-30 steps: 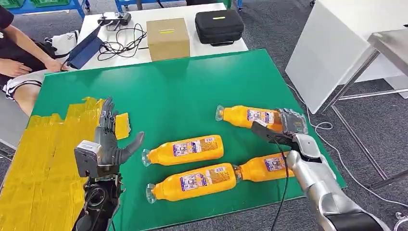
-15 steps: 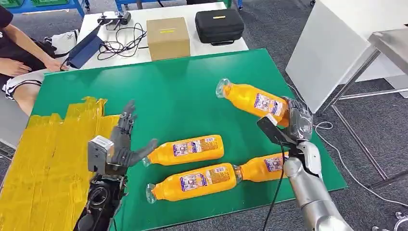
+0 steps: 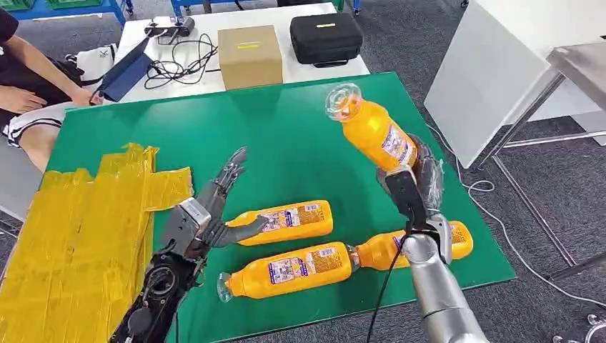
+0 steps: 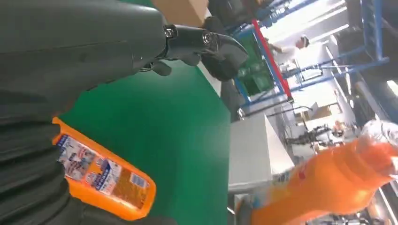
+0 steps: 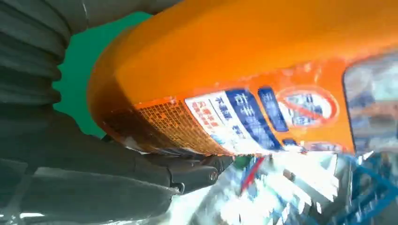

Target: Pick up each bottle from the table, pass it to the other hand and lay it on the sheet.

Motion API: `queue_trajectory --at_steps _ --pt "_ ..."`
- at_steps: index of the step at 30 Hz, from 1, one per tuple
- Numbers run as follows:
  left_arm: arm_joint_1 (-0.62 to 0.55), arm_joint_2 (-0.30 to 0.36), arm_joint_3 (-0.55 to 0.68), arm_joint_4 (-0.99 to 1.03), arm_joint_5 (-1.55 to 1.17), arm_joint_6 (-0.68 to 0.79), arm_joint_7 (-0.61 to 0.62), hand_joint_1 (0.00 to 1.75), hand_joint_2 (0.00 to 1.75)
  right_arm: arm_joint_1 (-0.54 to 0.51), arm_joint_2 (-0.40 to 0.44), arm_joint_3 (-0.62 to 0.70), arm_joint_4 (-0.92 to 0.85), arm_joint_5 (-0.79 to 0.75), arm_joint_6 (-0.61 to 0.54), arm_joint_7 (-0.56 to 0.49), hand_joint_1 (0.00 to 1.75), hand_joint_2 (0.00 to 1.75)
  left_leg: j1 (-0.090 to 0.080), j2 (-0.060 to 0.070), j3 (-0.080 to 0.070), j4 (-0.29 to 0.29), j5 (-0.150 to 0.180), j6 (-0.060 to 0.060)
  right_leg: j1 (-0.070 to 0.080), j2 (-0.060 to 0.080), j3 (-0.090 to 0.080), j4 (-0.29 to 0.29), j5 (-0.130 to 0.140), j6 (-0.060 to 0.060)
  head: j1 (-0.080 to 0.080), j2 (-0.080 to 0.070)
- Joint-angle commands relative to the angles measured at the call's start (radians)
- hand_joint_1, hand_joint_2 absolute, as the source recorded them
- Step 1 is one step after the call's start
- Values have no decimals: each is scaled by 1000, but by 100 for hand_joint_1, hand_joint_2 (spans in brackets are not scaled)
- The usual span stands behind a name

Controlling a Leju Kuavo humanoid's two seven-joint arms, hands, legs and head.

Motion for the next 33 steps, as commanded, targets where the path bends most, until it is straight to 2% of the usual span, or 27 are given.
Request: queue_trajectory --at_steps 1,9,13,15,19,22,24,29,33 --pt "-86 26 -75 74 -3 -27 13 0 175 -49 36 109 87 -89 96 -29 175 175 1 2 3 0 -1 -2 1 1 3 0 -1 -1 0 0" --pt "-98 24 -80 86 6 -28 12 0 175 -75 43 132 119 -113 108 -36 175 175 1 2 3 0 -1 -2 1 1 3 0 -1 -1 0 0" --pt "-110 24 -72 80 50 -26 25 0 175 -144 68 210 188 -120 125 -37 175 175 1 7 5 1 -4 -3 2 5 4 0 -2 -2 0 0" --pt "-116 17 -59 84 91 -27 31 0 175 -167 86 254 226 -127 127 -52 175 175 1 5 2 0 -1 -2 1 4 1 0 0 -1 0 0" --pt "-123 9 -38 95 137 -14 36 0 175 -182 122 338 252 -140 147 -81 175 175 1 5 3 0 -1 -2 1 3 2 0 -1 -1 0 0" --pt "-123 9 -37 96 138 -13 36 0 175 -181 127 341 251 -140 144 -81 175 175 1 6 4 0 -2 -3 2 4 3 1 -1 -2 0 0" --pt "-128 5 -25 109 155 -7 38 0 175 -187 132 406 250 -105 173 -102 175 175 2 5 5 0 -2 -3 2 2 4 0 -2 -1 0 0" --pt "-128 5 -25 109 155 -7 38 0 175 -187 132 406 250 -105 173 -102 175 175 2 4 2 0 -1 -2 1 2 1 0 -1 -1 0 0" --pt "-128 5 -25 109 155 -7 38 0 175 -187 132 406 250 -105 173 -102 175 175 3 3 5 2 -3 -4 3 0 6 1 -3 -2 0 0"
